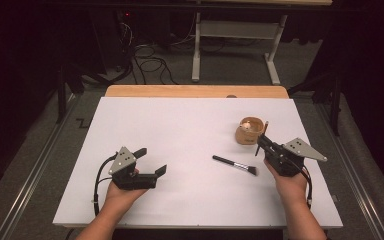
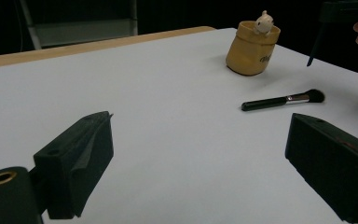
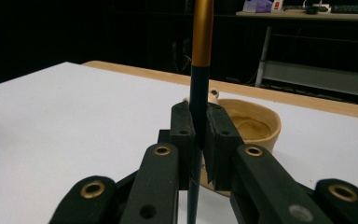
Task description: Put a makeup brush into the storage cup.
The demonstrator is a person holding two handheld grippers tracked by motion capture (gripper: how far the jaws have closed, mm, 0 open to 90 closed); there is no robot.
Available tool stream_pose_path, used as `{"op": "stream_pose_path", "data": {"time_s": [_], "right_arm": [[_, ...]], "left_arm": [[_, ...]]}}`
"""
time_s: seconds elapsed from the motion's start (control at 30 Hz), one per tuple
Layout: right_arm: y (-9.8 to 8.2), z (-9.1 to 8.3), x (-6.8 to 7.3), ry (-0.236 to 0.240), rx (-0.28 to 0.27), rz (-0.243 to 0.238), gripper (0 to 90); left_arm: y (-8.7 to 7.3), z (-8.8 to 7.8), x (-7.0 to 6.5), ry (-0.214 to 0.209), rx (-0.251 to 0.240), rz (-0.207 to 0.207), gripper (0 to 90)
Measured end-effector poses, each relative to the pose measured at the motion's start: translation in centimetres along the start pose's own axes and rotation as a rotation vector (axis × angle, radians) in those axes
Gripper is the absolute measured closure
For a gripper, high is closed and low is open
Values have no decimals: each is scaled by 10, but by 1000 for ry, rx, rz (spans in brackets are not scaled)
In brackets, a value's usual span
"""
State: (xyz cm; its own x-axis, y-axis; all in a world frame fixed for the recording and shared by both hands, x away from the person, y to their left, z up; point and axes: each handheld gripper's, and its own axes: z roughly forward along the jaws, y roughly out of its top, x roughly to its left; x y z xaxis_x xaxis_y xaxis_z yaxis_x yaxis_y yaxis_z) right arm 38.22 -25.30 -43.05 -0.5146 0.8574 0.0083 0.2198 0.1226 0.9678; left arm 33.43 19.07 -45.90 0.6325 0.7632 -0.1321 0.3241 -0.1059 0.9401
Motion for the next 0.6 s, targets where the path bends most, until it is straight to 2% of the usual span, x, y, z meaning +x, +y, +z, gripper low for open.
{"op": "stream_pose_path", "data": {"time_s": [0.2,0.4,0.6], "right_arm": [[13,6,1,2,-21,15,845],[28,17,3,-5,-35,9,845],[44,31,-3,-44,-36,4,845]], "left_arm": [[0,-1,1,0,-4,-4,83],[1,-3,3,-1,-12,-13,84],[1,-5,4,-3,-16,-16,83]]}}
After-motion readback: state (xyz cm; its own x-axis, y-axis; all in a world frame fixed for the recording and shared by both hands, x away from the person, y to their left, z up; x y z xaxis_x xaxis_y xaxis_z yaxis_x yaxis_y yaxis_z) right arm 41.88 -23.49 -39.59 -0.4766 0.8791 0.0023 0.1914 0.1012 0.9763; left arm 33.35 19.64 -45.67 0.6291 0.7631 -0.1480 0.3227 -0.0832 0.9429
